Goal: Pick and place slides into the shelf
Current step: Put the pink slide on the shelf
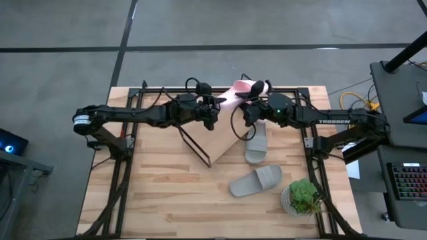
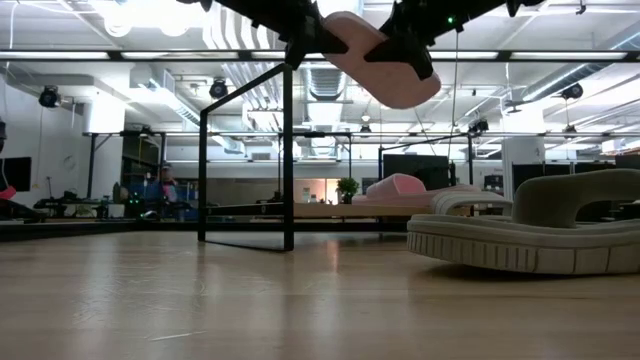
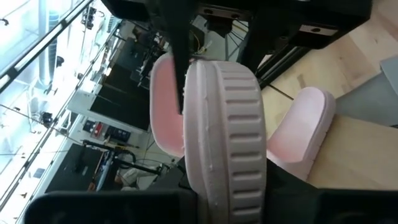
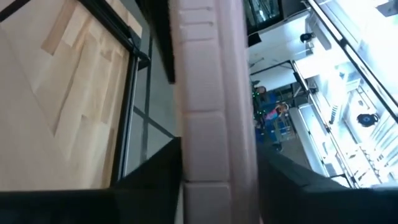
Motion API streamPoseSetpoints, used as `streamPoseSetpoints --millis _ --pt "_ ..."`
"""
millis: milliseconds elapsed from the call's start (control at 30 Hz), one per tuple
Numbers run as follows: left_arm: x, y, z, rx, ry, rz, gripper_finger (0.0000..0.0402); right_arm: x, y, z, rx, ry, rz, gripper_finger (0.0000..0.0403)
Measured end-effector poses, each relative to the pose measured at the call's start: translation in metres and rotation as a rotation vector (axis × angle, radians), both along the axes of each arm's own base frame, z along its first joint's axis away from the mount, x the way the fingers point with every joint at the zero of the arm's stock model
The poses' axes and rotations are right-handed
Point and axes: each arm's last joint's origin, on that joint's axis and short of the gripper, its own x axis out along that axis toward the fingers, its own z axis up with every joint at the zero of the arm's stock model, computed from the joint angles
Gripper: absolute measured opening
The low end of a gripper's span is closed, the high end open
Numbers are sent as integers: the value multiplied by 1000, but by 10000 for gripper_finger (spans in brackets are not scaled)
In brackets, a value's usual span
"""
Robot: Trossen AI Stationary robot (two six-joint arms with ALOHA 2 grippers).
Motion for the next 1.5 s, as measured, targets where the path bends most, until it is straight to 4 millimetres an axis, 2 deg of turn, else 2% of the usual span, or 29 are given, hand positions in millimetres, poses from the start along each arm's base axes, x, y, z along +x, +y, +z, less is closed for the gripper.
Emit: streamPoseSetpoints --millis 100,267,400,600,767,933,1167,1367,1500 --pt "0 0 0 -1 -5 1 64 0 0 -1 -3 9 6 65" --pt "-3 -1 3 -26 -27 13 128 0 0 0 16 -12 4 64" --pt "-20 0 5 -97 -53 -89 159 -1 2 -3 68 -37 62 64" --pt "-52 -1 14 -170 -141 -232 169 -2 6 -3 73 -86 188 64" --pt "-79 -10 19 -173 -179 -365 170 -4 11 -1 90 -113 369 64" --pt "-95 -17 18 -179 -240 -516 171 -3 14 4 92 -160 458 64" --pt "-91 -16 9 -147 -311 -539 171 -3 16 7 93 -203 523 64" --pt "-72 -14 3 -150 -302 -573 171 -3 15 7 95 -201 519 64" --pt "-62 -13 5 -132 -336 -600 171 -2 16 7 95 -201 522 63"
